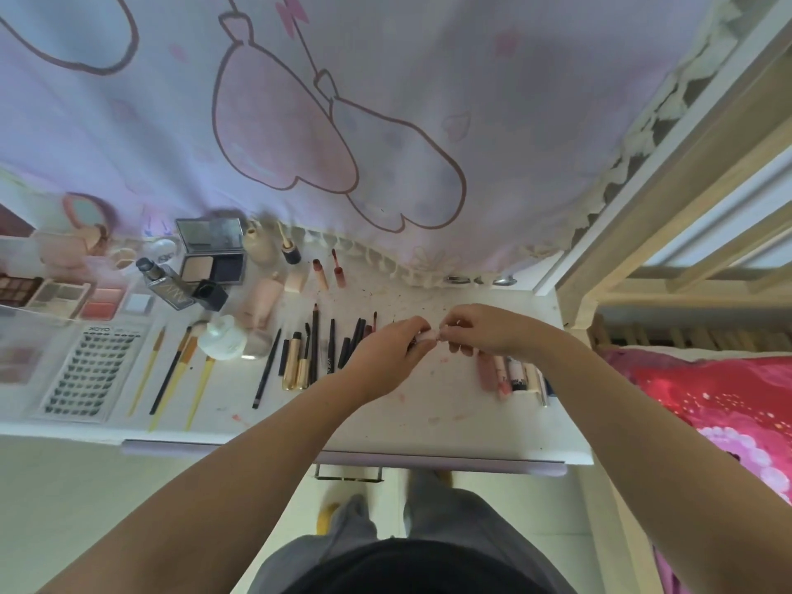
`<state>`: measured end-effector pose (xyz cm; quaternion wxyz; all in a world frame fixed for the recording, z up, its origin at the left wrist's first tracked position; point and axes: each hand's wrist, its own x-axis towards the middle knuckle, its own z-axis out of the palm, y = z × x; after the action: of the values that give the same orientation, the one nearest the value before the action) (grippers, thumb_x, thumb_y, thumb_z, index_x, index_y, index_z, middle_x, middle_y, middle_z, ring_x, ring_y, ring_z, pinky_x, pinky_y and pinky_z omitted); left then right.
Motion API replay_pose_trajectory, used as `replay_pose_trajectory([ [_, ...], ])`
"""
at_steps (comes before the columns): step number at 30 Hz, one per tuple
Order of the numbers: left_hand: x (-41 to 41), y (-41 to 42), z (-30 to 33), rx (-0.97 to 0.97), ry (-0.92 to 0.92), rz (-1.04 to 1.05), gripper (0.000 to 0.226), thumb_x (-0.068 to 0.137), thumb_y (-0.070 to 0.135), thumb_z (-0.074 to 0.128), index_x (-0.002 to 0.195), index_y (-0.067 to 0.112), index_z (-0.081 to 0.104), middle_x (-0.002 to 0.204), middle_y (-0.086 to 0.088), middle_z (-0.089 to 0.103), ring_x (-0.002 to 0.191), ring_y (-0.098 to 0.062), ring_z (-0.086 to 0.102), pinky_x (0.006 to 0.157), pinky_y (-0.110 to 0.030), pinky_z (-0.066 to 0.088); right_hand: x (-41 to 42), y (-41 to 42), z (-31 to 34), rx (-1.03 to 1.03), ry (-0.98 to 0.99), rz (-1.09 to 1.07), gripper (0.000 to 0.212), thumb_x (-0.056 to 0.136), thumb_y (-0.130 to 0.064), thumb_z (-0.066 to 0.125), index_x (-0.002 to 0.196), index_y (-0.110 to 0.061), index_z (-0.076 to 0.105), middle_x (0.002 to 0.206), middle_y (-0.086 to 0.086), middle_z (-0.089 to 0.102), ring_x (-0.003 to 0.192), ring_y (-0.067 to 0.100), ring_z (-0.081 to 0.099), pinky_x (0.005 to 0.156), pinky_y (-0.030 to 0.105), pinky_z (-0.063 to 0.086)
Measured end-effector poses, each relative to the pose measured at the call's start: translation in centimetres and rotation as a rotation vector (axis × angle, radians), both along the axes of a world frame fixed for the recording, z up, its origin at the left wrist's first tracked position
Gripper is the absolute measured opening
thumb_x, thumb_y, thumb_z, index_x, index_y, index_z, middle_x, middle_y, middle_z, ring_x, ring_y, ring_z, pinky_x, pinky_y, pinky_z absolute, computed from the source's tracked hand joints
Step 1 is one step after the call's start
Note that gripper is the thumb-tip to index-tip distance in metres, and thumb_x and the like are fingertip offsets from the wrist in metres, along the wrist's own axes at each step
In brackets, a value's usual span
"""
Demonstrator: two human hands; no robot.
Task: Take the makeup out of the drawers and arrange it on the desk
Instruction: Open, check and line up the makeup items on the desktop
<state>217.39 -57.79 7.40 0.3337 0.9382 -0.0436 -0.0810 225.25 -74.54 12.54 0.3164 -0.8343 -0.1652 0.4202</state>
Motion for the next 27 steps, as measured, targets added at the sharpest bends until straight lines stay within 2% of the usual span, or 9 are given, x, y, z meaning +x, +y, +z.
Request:
replay_pose_trajectory([
  [3, -0.1, 0.4, -0.1, 0.014, 0.022, -0.009, 0.024, 0.098, 0.039, 0.039, 0.109, 0.021, 0.051, 0.082, 0.003, 0.06, 0.063, -0.012, 0.05, 0.055, -0.027, 0.04, 0.0, -0.6, -0.1, 0.047, 0.017, -0.037, 0.011, 0.093, -0.022, 0.056, 0.104, -0.022, 0.056, 0.092, -0.004, 0.066, 0.074, 0.005, 0.061, 0.061, 0.02, 0.046],
  [6, -0.3, 0.6, -0.3, 0.032, 0.05, -0.028, 0.025, 0.098, 0.038, 0.04, 0.113, 0.021, 0.049, 0.085, 0.003, 0.06, 0.071, -0.015, 0.055, 0.062, -0.031, 0.047, 0.1, -1.3, -0.3, 0.002, -0.034, 0.017, 0.008, 0.093, -0.023, 0.054, 0.102, -0.023, 0.055, 0.09, -0.01, 0.068, 0.072, -0.002, 0.064, 0.064, 0.019, 0.049],
  [10, -0.8, 2.0, -1.1, 0.047, 0.118, 0.012, 0.026, 0.098, 0.039, 0.039, 0.116, 0.022, 0.048, 0.081, 0.009, 0.056, 0.07, -0.01, 0.056, 0.059, -0.023, 0.045, 0.9, -4.0, -0.7, -0.045, -0.01, -0.105, 0.005, 0.096, -0.02, 0.051, 0.099, -0.02, 0.055, 0.084, -0.008, 0.071, 0.064, -0.001, 0.064, 0.052, 0.016, 0.045],
  [15, -1.1, 2.1, -2.1, -0.109, 0.215, 0.19, 0.029, 0.1, 0.034, 0.037, 0.124, 0.018, 0.04, 0.089, 0.003, 0.065, 0.066, -0.004, 0.057, 0.052, -0.015, 0.04, 0.3, -7.1, -1.7, 0.152, 0.301, -0.31, 0.023, 0.101, -0.025, 0.042, 0.11, -0.013, 0.059, 0.091, 0.013, 0.071, 0.071, 0.021, 0.063, 0.056, 0.025, 0.051],
  [18, -0.3, 0.7, -2.2, -0.188, 0.218, 0.241, 0.029, 0.099, 0.034, 0.04, 0.123, 0.017, 0.042, 0.093, 0.002, 0.064, 0.072, -0.013, 0.06, 0.056, -0.018, 0.046, -0.8, -6.3, -3.5, 0.311, 0.348, -0.446, 0.022, 0.101, -0.023, 0.043, 0.108, -0.011, 0.06, 0.087, 0.007, 0.072, 0.07, 0.024, 0.062, 0.058, 0.036, 0.047],
  [20, 0.5, -0.1, -2.4, -0.184, 0.172, 0.256, 0.029, 0.098, 0.033, 0.045, 0.122, 0.018, 0.047, 0.099, 0.005, 0.058, 0.078, -0.008, 0.055, 0.062, -0.015, 0.041, -1.4, -5.2, -4.7, 0.358, 0.343, -0.54, 0.014, 0.1, -0.021, 0.045, 0.107, -0.014, 0.055, 0.093, 0.003, 0.074, 0.077, 0.023, 0.065, 0.055, 0.033, 0.044],
  [23, 1.9, -1.1, -2.9, -0.146, 0.03, 0.323, 0.026, 0.094, 0.031, 0.053, 0.116, 0.018, 0.057, 0.103, 0.005, 0.052, 0.086, -0.007, 0.049, 0.075, -0.017, 0.038, -1.4, -3.7, -6.2, 0.267, 0.097, -0.488, 0.006, 0.096, -0.025, 0.051, 0.101, -0.027, 0.047, 0.099, -0.008, 0.069, 0.075, 0.016, 0.064, 0.05, 0.02, 0.043],
  [25, 2.9, -1.7, -3.1, -0.157, 0.011, 0.381, 0.023, 0.093, 0.029, 0.055, 0.113, 0.019, 0.059, 0.101, 0.004, 0.051, 0.086, -0.01, 0.051, 0.077, -0.022, 0.043, -0.7, -2.7, -7.3, 0.179, -0.219, -0.363, 0.01, 0.092, -0.029, 0.057, 0.098, -0.032, 0.05, 0.1, -0.011, 0.059, 0.074, 0.003, 0.056, 0.059, 0.01, 0.038],
  [27, 3.6, -2.1, -3.3, -0.13, -0.004, 0.405, 0.019, 0.091, 0.027, 0.057, 0.108, 0.019, 0.06, 0.098, 0.005, 0.053, 0.086, -0.012, 0.054, 0.078, -0.026, 0.046, 0.1, -1.6, -8.2, 0.139, -0.441, -0.285, 0.014, 0.089, -0.026, 0.061, 0.103, -0.026, 0.057, 0.102, -0.004, 0.055, 0.084, 0.006, 0.051, 0.069, 0.01, 0.035],
])
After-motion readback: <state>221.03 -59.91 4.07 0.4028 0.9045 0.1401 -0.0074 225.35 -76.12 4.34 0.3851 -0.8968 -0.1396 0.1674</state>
